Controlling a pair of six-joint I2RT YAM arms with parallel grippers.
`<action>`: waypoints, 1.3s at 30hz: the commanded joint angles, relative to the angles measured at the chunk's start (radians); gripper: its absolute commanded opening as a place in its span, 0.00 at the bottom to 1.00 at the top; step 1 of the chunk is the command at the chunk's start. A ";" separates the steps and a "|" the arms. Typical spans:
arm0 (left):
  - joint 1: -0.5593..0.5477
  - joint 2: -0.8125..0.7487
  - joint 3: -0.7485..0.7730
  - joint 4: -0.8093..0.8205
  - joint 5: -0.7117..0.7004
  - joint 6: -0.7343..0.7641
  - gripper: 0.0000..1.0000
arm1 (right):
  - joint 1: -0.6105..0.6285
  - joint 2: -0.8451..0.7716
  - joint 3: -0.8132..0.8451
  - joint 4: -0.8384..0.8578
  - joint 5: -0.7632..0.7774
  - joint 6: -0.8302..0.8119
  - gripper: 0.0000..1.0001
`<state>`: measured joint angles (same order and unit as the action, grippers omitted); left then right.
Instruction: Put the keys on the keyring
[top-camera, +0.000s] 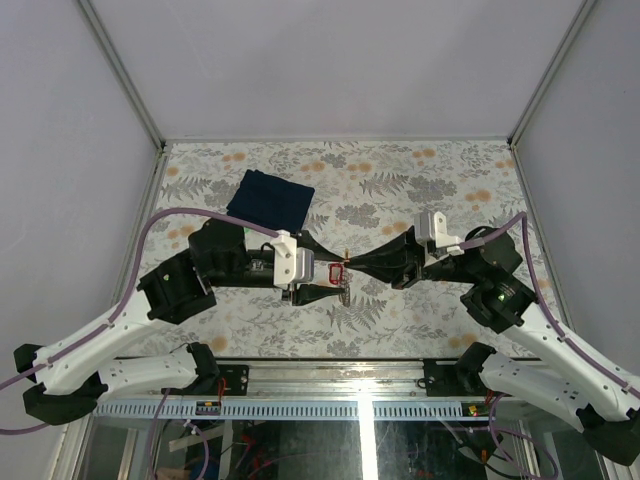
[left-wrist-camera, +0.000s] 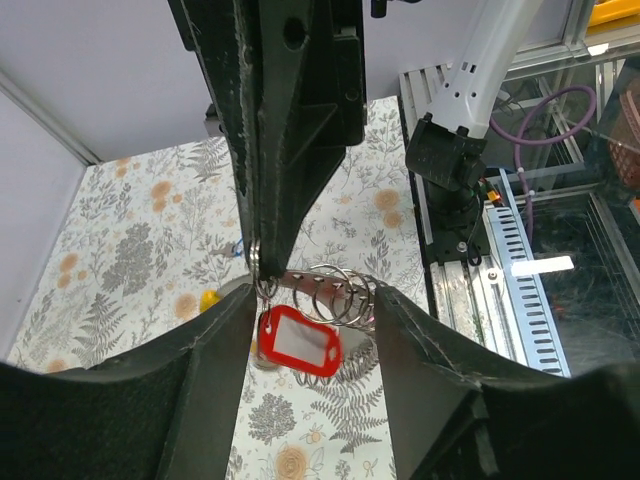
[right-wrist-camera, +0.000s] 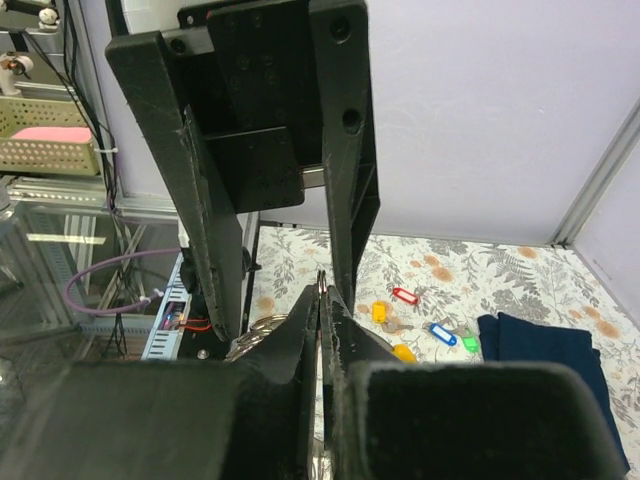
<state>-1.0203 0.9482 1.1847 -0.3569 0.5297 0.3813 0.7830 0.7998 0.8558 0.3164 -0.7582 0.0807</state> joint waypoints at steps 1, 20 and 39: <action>-0.004 -0.010 -0.015 0.055 -0.005 -0.027 0.51 | -0.001 -0.023 -0.002 0.116 0.056 0.022 0.00; -0.004 -0.125 -0.097 0.249 -0.109 -0.107 0.46 | -0.001 -0.033 -0.018 0.128 0.016 0.025 0.00; -0.004 -0.068 -0.102 0.254 -0.036 -0.127 0.33 | -0.001 -0.041 -0.041 0.238 -0.047 0.069 0.00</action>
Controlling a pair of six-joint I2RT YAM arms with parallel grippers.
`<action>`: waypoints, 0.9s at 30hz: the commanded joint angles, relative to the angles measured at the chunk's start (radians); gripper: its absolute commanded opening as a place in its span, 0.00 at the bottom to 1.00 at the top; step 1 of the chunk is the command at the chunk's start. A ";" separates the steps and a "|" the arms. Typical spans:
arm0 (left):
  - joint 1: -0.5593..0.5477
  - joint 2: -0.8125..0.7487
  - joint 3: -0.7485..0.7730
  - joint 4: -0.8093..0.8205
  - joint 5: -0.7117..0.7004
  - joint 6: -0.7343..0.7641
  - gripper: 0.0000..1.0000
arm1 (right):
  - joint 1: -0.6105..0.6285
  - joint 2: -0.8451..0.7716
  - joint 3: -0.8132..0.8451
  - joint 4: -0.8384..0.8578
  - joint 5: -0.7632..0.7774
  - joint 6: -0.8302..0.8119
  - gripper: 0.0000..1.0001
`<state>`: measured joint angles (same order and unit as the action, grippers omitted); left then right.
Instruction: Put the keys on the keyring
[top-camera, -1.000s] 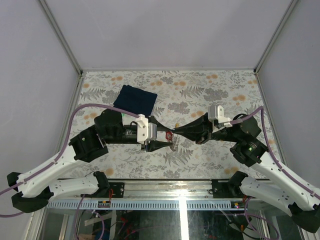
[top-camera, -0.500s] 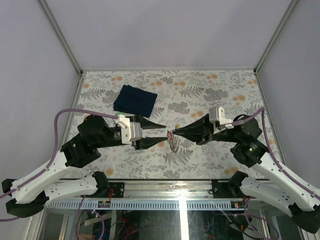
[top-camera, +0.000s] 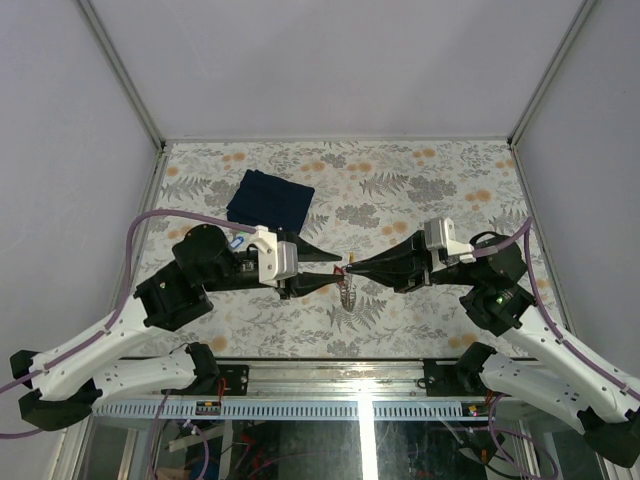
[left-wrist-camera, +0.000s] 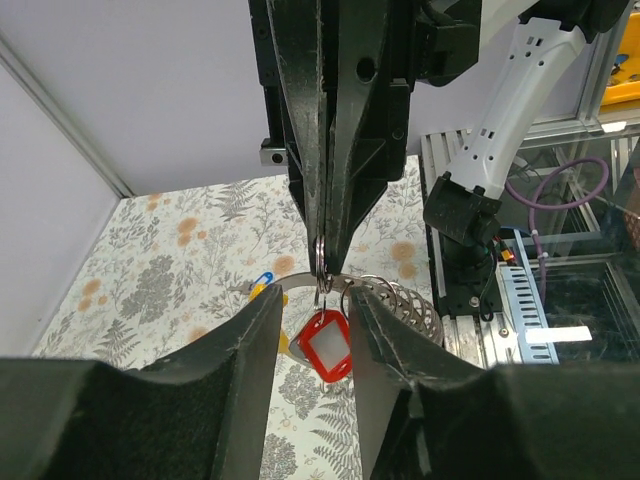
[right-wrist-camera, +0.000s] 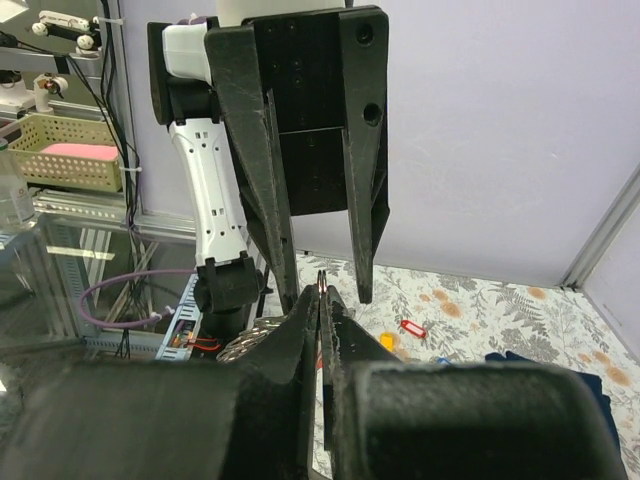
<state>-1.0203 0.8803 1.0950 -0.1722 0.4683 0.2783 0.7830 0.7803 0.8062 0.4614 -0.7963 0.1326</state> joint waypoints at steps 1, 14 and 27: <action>-0.003 0.001 -0.015 0.075 0.028 -0.027 0.32 | -0.002 -0.021 0.008 0.094 -0.009 0.018 0.00; -0.004 0.013 -0.015 0.101 0.043 -0.035 0.25 | -0.001 -0.012 0.011 0.081 -0.031 0.019 0.00; -0.004 0.016 -0.004 0.103 0.049 -0.038 0.20 | -0.001 -0.003 0.011 0.040 -0.038 -0.007 0.00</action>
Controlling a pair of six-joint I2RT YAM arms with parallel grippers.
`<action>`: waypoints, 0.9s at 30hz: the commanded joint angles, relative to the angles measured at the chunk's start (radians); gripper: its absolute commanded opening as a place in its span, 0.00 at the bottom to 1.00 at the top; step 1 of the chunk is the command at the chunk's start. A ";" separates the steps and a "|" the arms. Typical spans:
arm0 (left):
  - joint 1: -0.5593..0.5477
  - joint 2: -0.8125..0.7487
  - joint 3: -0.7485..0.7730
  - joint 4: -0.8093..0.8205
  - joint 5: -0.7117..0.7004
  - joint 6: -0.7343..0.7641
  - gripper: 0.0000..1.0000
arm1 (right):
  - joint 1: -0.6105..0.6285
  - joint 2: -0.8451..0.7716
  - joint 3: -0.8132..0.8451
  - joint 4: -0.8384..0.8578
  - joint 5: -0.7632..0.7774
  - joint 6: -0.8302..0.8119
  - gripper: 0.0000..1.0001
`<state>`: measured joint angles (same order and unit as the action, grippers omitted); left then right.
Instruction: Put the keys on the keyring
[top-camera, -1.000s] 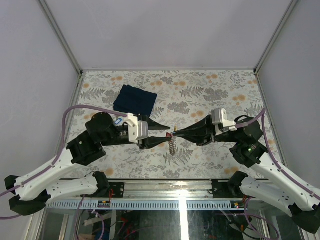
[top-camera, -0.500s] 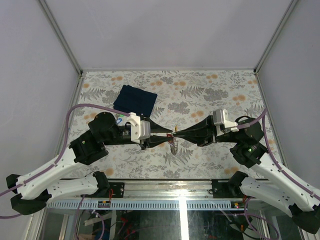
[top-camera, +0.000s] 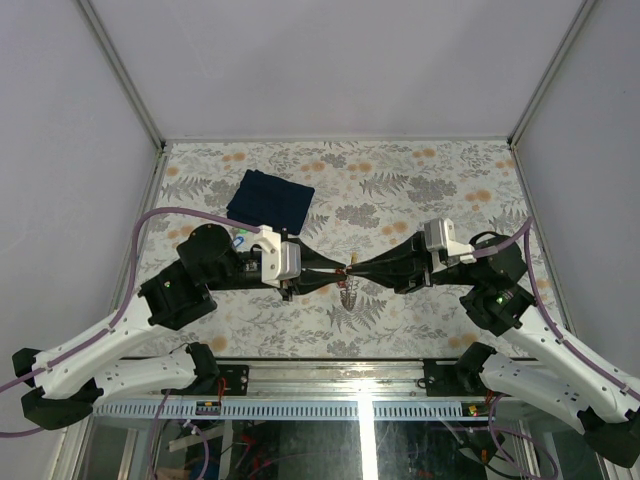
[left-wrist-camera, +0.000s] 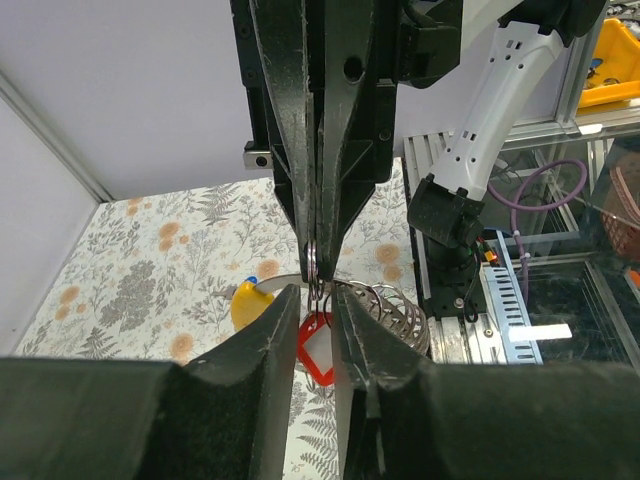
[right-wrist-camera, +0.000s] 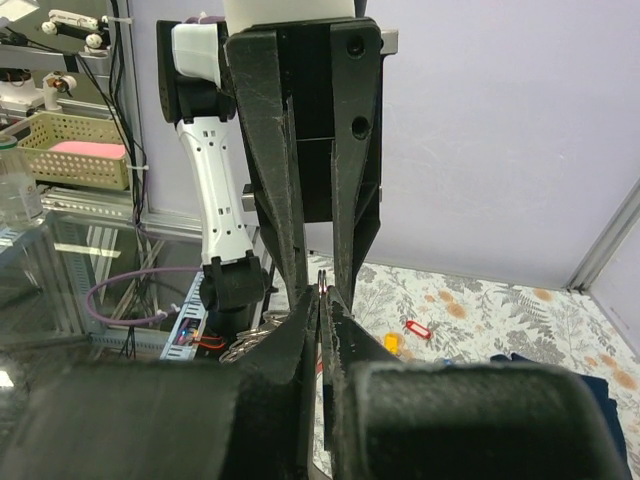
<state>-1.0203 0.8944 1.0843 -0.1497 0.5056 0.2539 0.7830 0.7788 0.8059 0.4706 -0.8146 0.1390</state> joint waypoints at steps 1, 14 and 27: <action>-0.003 0.003 0.006 0.080 0.012 -0.014 0.22 | -0.001 -0.001 0.012 0.030 -0.018 -0.013 0.00; -0.003 0.015 0.010 0.054 0.007 -0.004 0.00 | -0.001 -0.013 0.014 0.021 -0.013 -0.019 0.00; -0.005 0.083 0.196 -0.385 -0.085 0.129 0.00 | -0.001 -0.026 0.108 -0.297 0.008 -0.206 0.22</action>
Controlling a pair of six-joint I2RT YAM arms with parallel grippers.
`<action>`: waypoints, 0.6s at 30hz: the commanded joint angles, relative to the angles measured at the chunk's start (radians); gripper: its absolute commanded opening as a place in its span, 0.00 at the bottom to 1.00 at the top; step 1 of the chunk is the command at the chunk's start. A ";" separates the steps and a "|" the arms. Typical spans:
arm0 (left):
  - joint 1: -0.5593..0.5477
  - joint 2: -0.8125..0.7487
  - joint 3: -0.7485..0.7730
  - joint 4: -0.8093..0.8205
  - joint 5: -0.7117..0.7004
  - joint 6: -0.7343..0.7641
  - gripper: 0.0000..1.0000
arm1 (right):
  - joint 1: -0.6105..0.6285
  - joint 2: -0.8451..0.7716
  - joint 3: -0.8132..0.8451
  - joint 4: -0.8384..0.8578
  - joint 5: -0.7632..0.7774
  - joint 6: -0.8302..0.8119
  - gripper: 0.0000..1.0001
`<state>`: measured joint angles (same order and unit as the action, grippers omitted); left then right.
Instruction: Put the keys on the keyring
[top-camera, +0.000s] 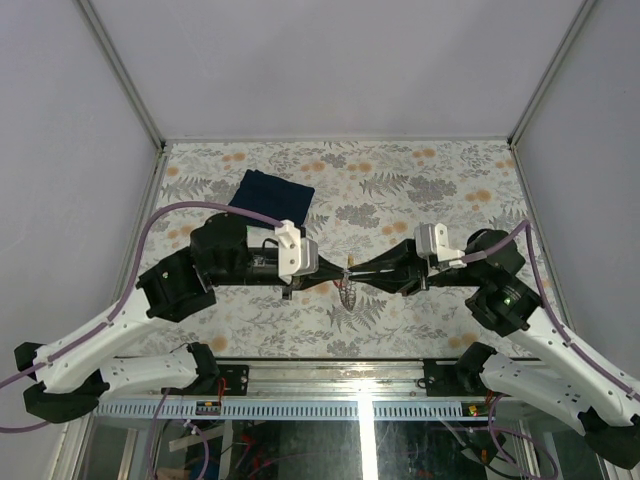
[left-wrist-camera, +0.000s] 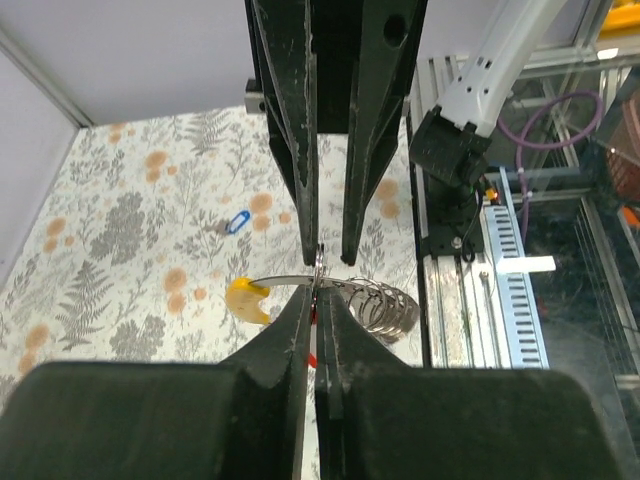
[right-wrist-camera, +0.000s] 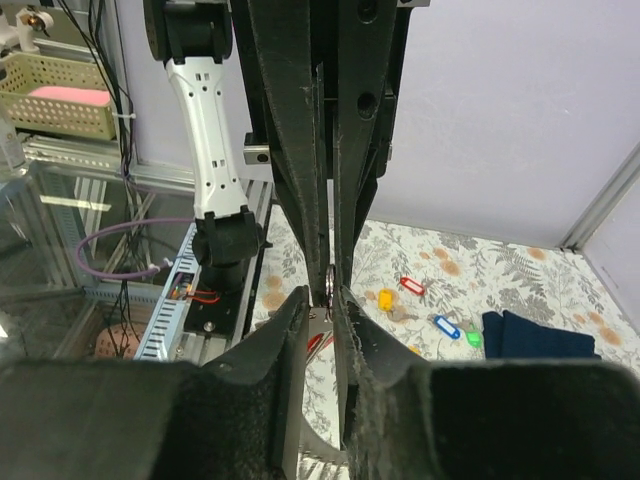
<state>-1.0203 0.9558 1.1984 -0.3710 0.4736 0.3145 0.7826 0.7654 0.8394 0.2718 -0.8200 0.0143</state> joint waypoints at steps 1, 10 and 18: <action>-0.003 0.031 0.100 -0.200 -0.060 0.078 0.00 | -0.001 -0.009 0.080 -0.121 0.016 -0.091 0.24; -0.006 0.157 0.256 -0.514 -0.173 0.121 0.00 | -0.001 0.012 0.045 -0.168 0.083 -0.096 0.27; -0.036 0.318 0.403 -0.762 -0.327 0.112 0.00 | 0.000 0.004 -0.088 -0.042 0.114 -0.046 0.28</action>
<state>-1.0367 1.2224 1.5276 -0.9821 0.2466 0.4210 0.7826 0.7795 0.8089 0.1204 -0.7410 -0.0666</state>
